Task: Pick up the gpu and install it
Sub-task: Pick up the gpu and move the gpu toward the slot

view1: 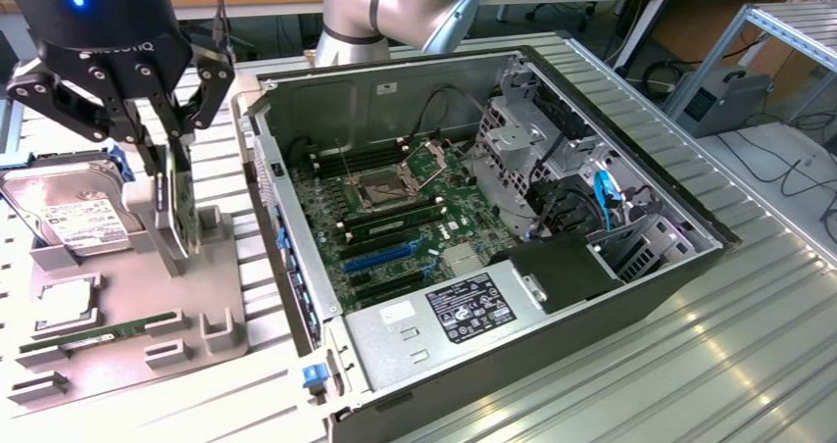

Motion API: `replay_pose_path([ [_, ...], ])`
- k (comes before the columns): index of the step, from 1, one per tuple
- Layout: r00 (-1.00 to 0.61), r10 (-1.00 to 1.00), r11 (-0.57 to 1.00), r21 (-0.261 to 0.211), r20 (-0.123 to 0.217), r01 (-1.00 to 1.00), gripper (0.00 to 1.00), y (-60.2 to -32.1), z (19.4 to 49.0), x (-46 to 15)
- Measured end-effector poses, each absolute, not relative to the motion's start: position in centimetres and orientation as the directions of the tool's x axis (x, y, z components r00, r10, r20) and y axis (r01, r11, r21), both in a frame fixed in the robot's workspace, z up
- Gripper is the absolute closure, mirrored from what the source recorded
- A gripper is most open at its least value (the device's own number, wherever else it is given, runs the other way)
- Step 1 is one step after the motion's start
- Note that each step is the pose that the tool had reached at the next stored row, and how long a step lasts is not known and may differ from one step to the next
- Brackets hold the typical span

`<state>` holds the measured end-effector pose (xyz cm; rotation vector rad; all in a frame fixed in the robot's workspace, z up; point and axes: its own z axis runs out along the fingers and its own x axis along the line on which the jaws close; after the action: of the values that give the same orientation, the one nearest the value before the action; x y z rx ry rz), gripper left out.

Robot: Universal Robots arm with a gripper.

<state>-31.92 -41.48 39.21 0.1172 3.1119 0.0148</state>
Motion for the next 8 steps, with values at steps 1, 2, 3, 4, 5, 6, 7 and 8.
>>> replay_pose_path([
  [1,-0.997,0.075,0.997,0.010,-0.027,0.075,0.73,-41.48,39.26,-31.92],
  [2,-0.997,0.075,0.997,0.010,-0.027,0.075,0.73,-41.48,39.31,-31.92],
  [3,-0.997,0.075,0.997,0.010,-0.027,0.075,0.73,-41.48,39.35,-31.92],
  [4,-0.997,0.075,0.997,0.010,-0.027,0.075,0.73,-41.48,39.40,-31.92],
  [5,-0.997,0.075,0.997,0.010,-0.027,0.075,0.73,-41.48,39.44,-31.92],
  [6,-0.997,0.075,0.997,0.010,-0.027,0.075,0.73,-41.48,39.50,-31.92],
  [7,-0.997,0.075,0.997,0.010,-0.027,0.075,0.73,-41.48,39.54,-31.92],
  [8,-0.997,0.075,0.997,0.010,-0.027,0.075,0.73,-41.48,39.59,-31.92],
])
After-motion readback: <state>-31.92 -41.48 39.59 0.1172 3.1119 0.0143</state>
